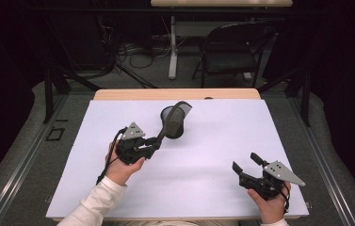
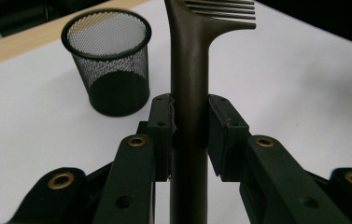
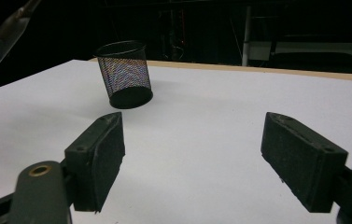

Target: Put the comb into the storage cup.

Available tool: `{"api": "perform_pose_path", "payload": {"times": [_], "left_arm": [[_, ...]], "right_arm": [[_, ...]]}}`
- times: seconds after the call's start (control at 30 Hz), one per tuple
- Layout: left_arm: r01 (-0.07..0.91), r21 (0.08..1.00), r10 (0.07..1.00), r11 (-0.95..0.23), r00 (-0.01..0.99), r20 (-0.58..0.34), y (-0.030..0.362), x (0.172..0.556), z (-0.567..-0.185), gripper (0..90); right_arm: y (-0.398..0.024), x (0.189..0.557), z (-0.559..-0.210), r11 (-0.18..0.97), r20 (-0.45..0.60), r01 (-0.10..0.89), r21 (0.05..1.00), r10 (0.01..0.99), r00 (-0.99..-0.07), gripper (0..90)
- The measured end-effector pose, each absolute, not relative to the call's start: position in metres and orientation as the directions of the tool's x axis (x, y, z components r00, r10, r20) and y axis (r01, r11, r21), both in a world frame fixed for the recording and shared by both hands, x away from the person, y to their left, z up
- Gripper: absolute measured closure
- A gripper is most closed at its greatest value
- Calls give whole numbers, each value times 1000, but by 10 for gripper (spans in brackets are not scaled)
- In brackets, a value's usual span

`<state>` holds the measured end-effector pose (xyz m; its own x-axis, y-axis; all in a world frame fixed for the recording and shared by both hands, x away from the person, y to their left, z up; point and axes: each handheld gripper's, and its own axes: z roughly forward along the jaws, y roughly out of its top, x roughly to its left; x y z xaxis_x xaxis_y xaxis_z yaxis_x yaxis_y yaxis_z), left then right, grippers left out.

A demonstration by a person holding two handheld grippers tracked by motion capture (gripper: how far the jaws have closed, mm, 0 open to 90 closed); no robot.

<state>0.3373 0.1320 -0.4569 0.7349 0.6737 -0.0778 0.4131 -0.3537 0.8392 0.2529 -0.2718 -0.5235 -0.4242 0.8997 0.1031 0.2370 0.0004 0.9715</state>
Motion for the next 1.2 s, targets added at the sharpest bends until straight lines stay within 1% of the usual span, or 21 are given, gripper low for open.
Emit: {"api": "perform_pose_path", "payload": {"times": [0.17,0.43,0.63,0.77,0.93,1.1,1.2], "left_arm": [[380,872,677,-309,731,-79,133,334,-460,726],[336,900,680,-279,731,-62,135,329,-468,726],[319,916,691,-244,720,-67,139,326,-472,726],[320,920,693,-227,717,-78,140,325,-474,725],[342,914,694,-218,713,-101,140,327,-478,726],[338,919,699,-204,707,-105,142,326,-480,726],[331,924,704,-190,702,-107,143,324,-480,726]], "right_arm": [[-271,254,-525,1,106,248,969,901,-420,215],[-267,258,-524,18,103,261,965,891,-441,217],[-262,261,-523,28,99,257,966,879,-466,253],[-260,263,-523,46,86,256,966,873,-480,262],[-259,264,-524,44,90,267,963,877,-471,265],[-259,264,-524,29,127,308,951,871,-475,300],[-258,265,-524,41,125,321,946,868,-481,304]]}}
